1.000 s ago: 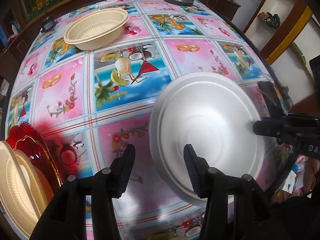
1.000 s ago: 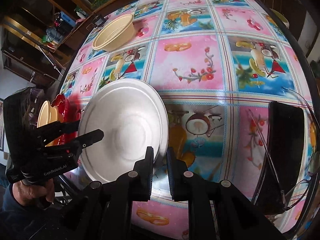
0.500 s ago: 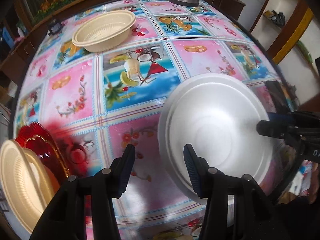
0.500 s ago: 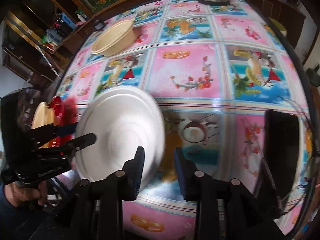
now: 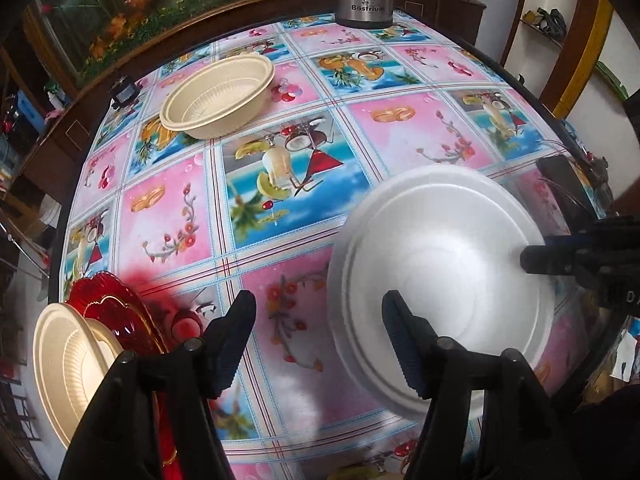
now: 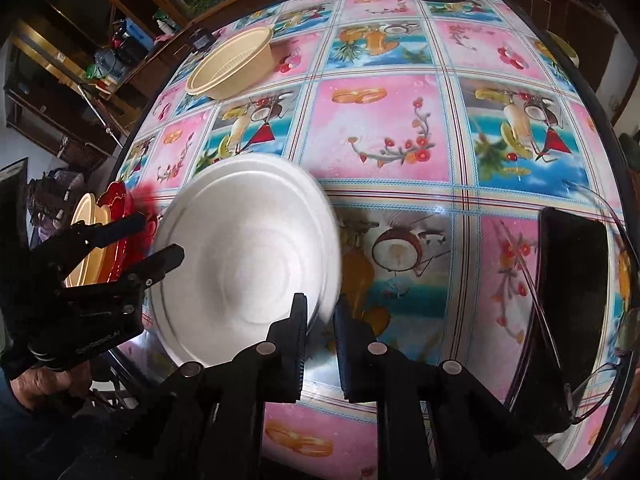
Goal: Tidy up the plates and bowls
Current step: 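Lift the white foam bowl with the left gripper toward the plate stack, then lower the white bowl onto the plate stack and open the left gripper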
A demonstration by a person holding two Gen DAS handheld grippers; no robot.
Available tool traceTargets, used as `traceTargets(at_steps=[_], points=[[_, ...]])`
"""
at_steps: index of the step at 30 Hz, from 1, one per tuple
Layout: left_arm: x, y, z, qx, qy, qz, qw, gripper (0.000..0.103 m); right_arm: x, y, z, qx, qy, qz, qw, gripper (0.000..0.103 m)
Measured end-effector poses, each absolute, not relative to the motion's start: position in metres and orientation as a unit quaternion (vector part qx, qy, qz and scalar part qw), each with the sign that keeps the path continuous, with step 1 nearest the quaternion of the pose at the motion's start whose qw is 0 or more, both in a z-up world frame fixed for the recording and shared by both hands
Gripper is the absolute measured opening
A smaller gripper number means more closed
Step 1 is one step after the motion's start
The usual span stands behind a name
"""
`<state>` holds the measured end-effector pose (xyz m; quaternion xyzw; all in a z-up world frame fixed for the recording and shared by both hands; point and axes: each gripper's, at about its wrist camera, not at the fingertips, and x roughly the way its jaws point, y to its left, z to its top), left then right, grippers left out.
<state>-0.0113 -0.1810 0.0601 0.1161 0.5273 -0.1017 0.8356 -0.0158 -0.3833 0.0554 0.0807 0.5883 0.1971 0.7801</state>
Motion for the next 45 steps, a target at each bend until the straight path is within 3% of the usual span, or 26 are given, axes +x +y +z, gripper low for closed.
traceTargets(at_steps=[1, 2, 3, 6, 17, 20, 45], points=[[-0.011, -0.180, 0.059, 0.112, 0.530, -0.103, 0.834, 0.051, -0.016, -0.382, 0.057, 0.080, 0.585, 0.200, 0.782, 0.011], [-0.010, -0.179, 0.056, 0.106, 0.536, -0.106, 0.831, 0.032, -0.017, -0.382, 0.058, 0.077, 0.583, 0.201, 0.784, 0.011], [-0.009, -0.179, 0.055, 0.098, 0.542, -0.114, 0.827, 0.025, -0.017, -0.381, 0.059, 0.075, 0.580, 0.200, 0.786, 0.011], [-0.011, -0.183, 0.053, 0.105, 0.541, -0.121, 0.826, 0.020, -0.017, -0.380, 0.060, 0.078, 0.579, 0.205, 0.786, 0.010], [-0.013, -0.185, 0.056, 0.115, 0.531, -0.122, 0.831, 0.020, -0.016, -0.381, 0.059, 0.085, 0.577, 0.202, 0.787, 0.010], [-0.015, -0.187, 0.057, 0.116, 0.526, -0.124, 0.833, 0.015, -0.017, -0.381, 0.059, 0.086, 0.576, 0.204, 0.787, 0.010], [-0.031, -0.163, 0.095, 0.115, 0.482, -0.097, 0.863, 0.015, -0.020, -0.362, 0.089, 0.070, 0.551, 0.234, 0.798, 0.010]])
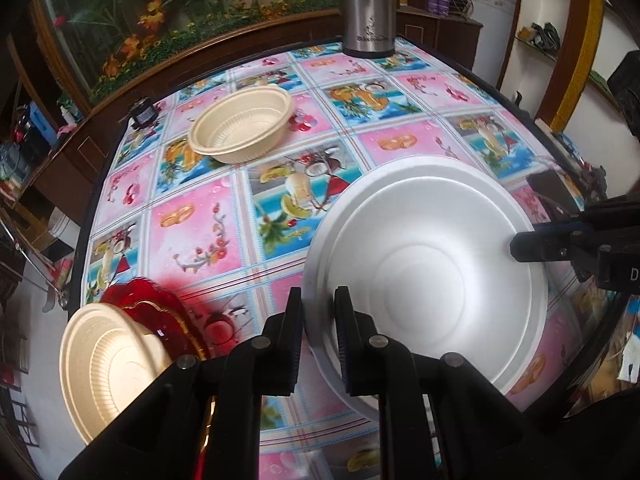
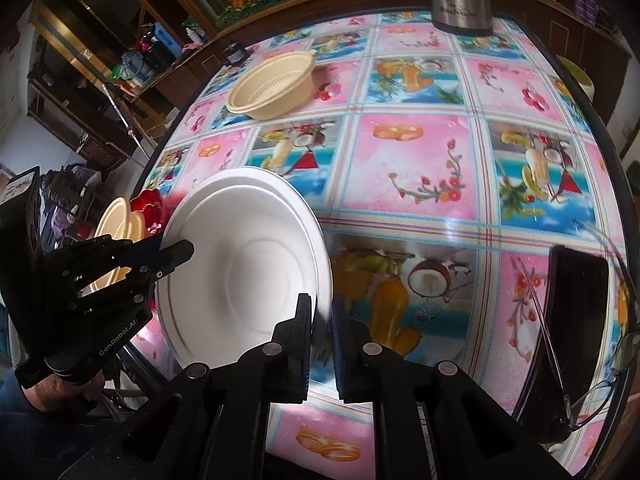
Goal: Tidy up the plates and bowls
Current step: 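Lower the white bowl onto the plate stack and open the left gripper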
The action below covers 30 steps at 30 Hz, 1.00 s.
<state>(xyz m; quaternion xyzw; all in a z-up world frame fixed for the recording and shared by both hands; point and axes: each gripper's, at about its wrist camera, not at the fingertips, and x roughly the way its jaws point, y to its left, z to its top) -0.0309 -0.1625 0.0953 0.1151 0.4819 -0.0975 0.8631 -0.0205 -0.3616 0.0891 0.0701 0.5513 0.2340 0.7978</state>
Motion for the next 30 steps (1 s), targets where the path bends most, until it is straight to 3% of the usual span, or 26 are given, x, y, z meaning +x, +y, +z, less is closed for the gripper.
traceTargets(at_steps=[16, 30], points=[[-0.061, -0.022, 0.157, 0.026, 0.457, 0.011, 0.889, 0.015, -0.008, -0.243, 0.156, 0.060, 0.545, 0.358, 0.756, 0.010], [-0.080, 0.071, 0.130, -0.036, 0.483, 0.085, 0.871, 0.016, -0.002, -0.126, 0.129, 0.015, 0.582, 0.398, 0.709, 0.011]])
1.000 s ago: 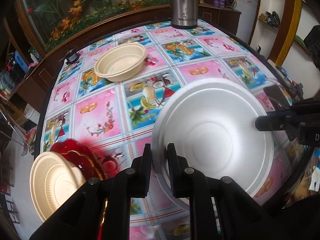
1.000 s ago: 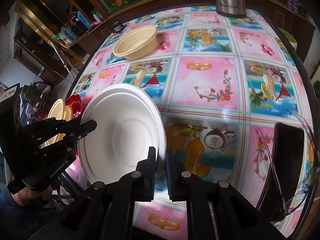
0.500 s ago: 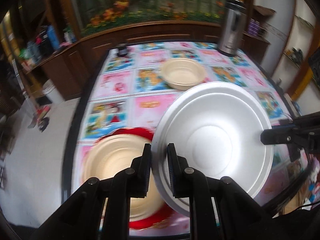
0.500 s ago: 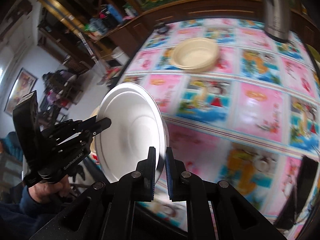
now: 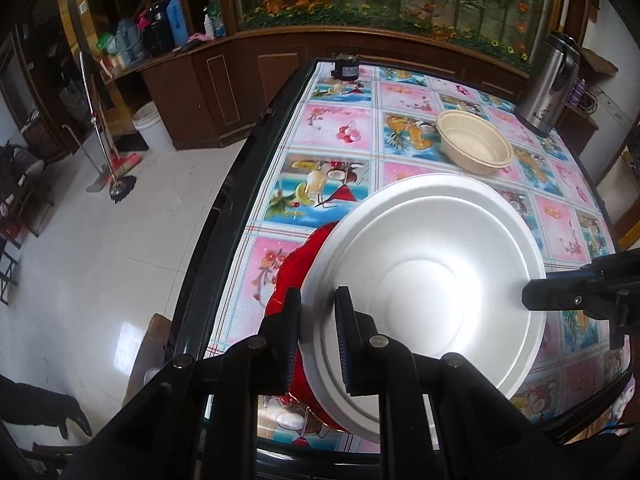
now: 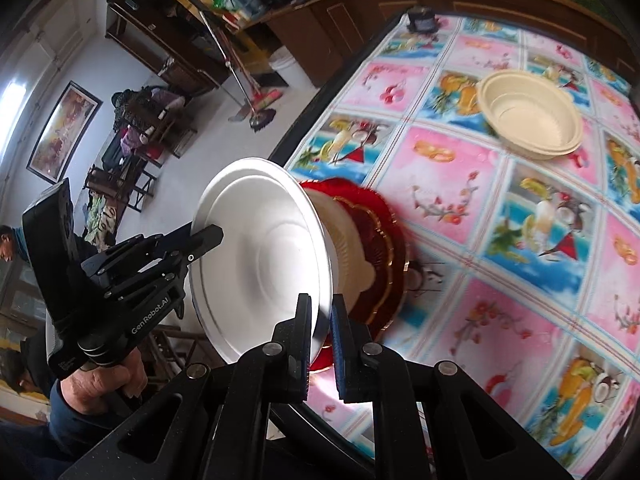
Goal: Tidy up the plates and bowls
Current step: 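Lower the white bowl onto the plate stack and open the left gripper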
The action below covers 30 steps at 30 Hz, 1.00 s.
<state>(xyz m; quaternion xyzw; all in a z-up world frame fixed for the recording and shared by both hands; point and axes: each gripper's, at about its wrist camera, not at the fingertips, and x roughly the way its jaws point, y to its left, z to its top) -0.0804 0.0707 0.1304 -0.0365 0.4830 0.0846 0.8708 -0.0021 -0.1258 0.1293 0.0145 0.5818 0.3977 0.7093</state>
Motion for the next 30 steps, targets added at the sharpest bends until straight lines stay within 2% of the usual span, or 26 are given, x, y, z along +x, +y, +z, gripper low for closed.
traceTargets(at_steps=[9, 22, 23, 27, 30], points=[[-0.070, 0.080, 0.114, -0.042, 0.501, 0.090, 0.860, 0.017, 0.002, -0.114, 0.113, 0.016, 0.607, 0.384, 0.696, 0.011], [-0.061, 0.086, 0.110, -0.043, 0.506, 0.108, 0.855, 0.019, 0.008, -0.118, 0.124, 0.001, 0.584, 0.397, 0.708, 0.012], [-0.060, 0.087, 0.111, -0.044, 0.505, 0.110, 0.855, 0.020, 0.010, -0.121, 0.127, 0.004, 0.582, 0.397, 0.710, 0.012], [-0.060, 0.085, 0.123, -0.046, 0.494, 0.114, 0.861, 0.038, 0.032, -0.142, 0.135, 0.026, 0.571, 0.386, 0.725, 0.012], [-0.058, 0.082, 0.134, -0.044, 0.486, 0.113, 0.866, 0.038, 0.067, -0.166, 0.134, 0.039, 0.565, 0.350, 0.746, 0.012]])
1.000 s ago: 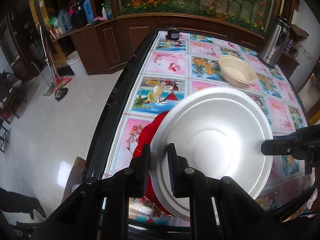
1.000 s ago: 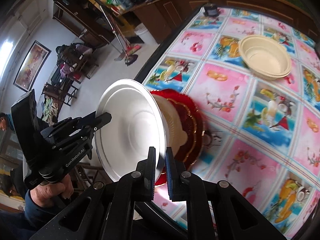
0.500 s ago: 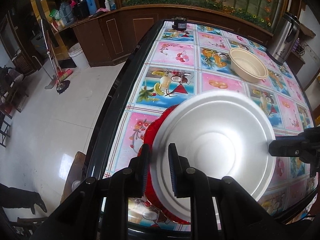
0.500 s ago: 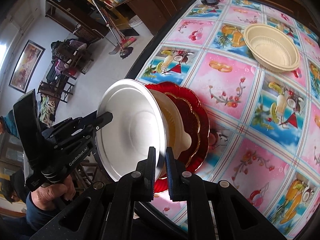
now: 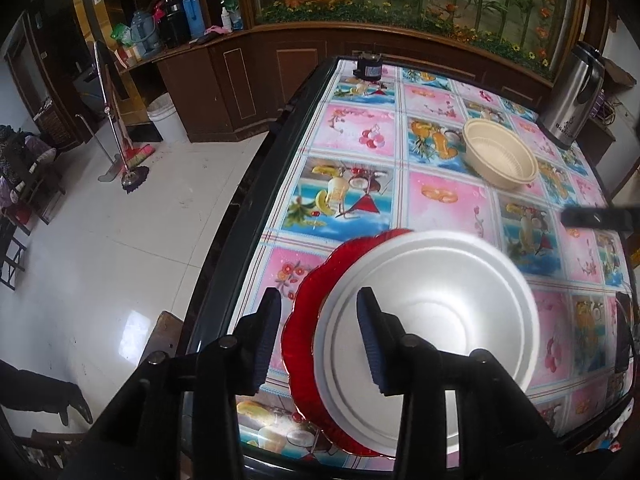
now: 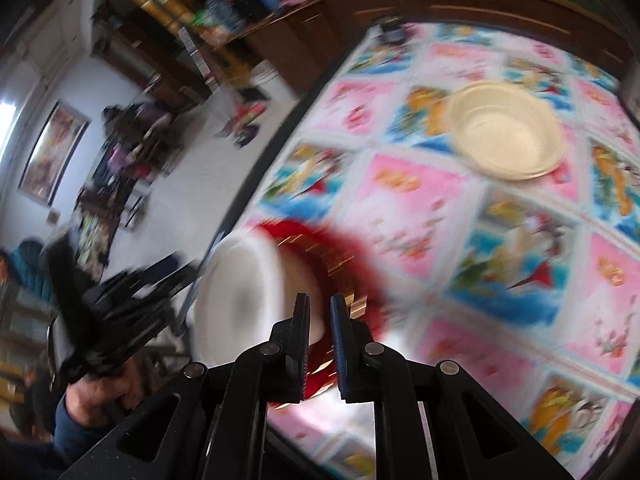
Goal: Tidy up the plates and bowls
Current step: 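Lower the white bowl onto the plate stack and open the left gripper, then move the left gripper to the beige pulp bowl and grasp its rim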
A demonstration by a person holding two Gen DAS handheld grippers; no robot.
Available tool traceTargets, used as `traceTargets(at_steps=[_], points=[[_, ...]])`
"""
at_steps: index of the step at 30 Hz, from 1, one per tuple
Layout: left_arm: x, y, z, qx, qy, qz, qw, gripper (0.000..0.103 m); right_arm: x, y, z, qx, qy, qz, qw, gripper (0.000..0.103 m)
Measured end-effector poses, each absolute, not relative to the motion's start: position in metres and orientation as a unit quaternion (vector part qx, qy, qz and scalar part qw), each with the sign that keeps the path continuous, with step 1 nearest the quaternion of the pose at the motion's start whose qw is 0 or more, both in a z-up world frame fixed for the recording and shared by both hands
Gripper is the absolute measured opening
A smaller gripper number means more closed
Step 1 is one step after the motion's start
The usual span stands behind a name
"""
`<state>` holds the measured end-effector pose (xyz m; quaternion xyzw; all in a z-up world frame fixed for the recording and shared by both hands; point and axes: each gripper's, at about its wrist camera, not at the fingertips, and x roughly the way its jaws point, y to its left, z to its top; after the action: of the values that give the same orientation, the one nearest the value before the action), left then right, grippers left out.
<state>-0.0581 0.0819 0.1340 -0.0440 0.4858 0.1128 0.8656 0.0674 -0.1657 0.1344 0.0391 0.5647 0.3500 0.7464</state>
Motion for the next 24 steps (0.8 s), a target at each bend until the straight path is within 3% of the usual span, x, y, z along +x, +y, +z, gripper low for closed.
traceTargets(at_steps=[7, 12, 18, 24], points=[[-0.047, 0.043, 0.150, -0.024, 0.484, 0.072, 0.872, 0.040, 0.184, -0.203, 0.101, 0.026, 0.560, 0.239, 0.793, 0.012], [-0.040, 0.010, 0.149, -0.012, 0.491, 0.034, 0.871, 0.040, 0.224, -0.192, 0.070, 0.017, 0.583, 0.244, 0.775, 0.012], [-0.031, -0.016, 0.150, -0.005, 0.492, 0.003, 0.871, 0.040, 0.212, -0.190, 0.062, -0.010, 0.612, 0.245, 0.752, 0.012], [-0.017, -0.041, 0.149, -0.010, 0.493, -0.033, 0.869, 0.040, 0.148, -0.226, 0.061, 0.006, 0.647, 0.257, 0.718, 0.012]])
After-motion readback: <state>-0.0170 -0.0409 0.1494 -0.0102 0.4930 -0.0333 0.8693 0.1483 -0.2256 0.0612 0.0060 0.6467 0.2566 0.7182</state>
